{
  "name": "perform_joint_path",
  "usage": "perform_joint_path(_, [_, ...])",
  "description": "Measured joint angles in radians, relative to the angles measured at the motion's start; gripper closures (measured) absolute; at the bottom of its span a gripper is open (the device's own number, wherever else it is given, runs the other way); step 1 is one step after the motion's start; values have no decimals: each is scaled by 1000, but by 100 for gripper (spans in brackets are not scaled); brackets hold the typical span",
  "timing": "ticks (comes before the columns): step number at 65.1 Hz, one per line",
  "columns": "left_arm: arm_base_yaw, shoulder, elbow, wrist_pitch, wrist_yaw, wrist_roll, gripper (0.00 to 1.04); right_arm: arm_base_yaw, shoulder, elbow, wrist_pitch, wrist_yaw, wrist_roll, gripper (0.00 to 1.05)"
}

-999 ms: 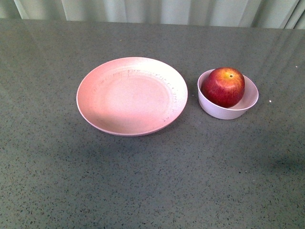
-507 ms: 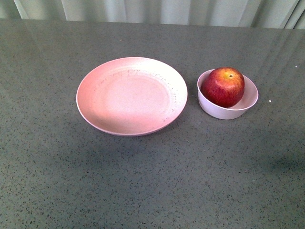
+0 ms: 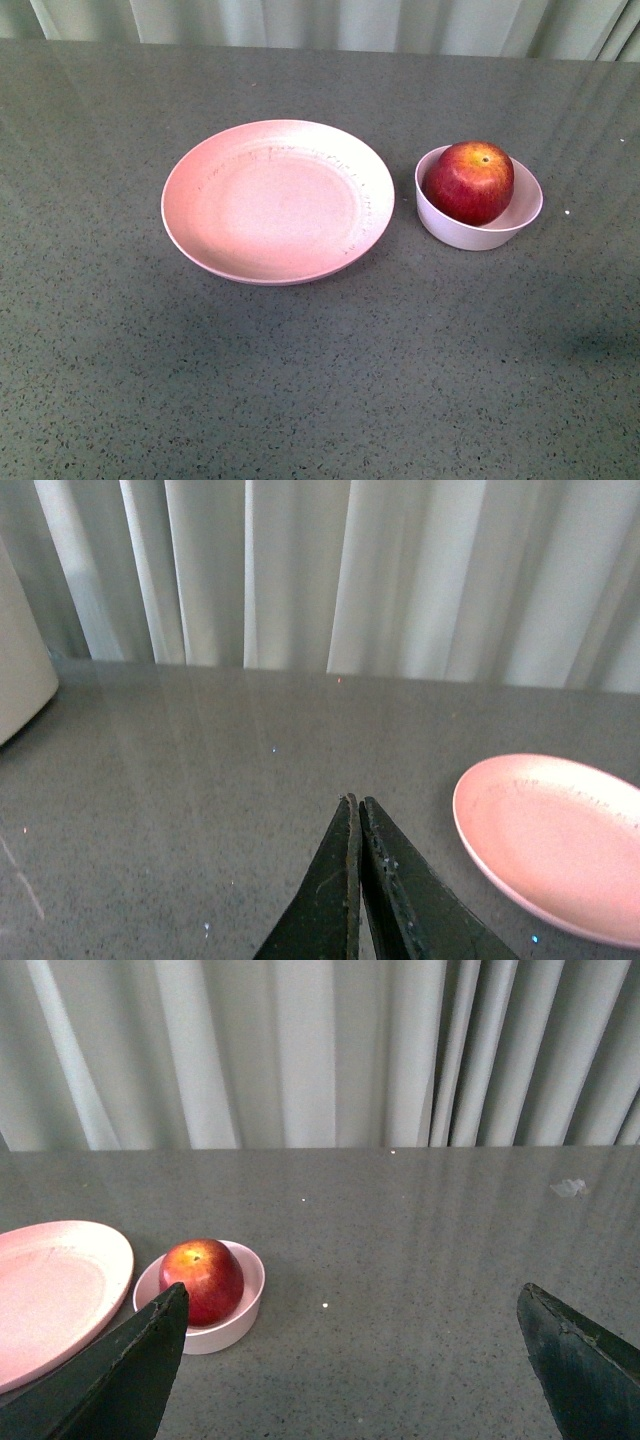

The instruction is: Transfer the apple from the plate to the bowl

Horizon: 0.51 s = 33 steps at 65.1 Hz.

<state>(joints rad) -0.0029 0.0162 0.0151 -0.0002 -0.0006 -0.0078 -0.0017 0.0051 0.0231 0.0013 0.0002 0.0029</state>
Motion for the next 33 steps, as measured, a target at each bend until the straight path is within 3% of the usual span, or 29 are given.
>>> perform_joint_path(14, [0, -1, 0, 0, 0, 0, 101, 0, 0, 0, 0, 0, 0, 9])
perform_joint_path(20, [0, -1, 0, 0, 0, 0, 78, 0, 0, 0, 0, 0, 0, 9])
perform_joint_path(33, [0, -1, 0, 0, 0, 0, 42, 0, 0, 0, 0, 0, 0, 9])
